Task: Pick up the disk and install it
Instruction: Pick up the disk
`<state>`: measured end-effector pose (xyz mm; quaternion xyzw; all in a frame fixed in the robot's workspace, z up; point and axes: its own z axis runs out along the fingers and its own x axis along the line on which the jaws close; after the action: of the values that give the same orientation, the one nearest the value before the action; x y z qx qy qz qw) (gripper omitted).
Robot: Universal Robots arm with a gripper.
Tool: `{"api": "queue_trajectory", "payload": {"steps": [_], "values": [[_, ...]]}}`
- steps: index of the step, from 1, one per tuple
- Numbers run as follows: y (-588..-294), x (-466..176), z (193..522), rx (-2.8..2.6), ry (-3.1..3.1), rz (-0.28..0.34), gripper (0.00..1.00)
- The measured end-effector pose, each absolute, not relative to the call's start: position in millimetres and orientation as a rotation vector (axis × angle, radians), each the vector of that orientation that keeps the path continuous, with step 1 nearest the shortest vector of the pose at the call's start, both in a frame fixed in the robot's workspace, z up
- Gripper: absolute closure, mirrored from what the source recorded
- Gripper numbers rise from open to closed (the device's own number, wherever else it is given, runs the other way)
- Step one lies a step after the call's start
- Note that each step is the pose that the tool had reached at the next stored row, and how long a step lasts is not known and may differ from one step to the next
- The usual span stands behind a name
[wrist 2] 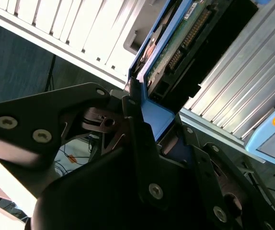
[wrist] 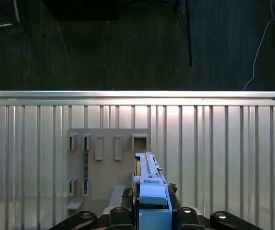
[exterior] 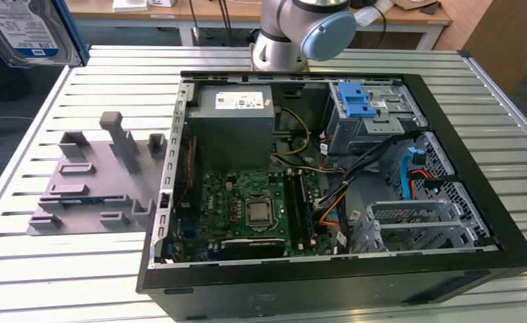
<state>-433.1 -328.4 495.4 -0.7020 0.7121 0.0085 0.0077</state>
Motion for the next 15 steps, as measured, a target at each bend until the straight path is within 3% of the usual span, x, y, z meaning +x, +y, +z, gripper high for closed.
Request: {"api": "queue_trajectory", "payload": {"steps": [15], "values": [[-328.8, -425.4, 495.9, -2.195, 2.226, 0.03, 0.64]]}}
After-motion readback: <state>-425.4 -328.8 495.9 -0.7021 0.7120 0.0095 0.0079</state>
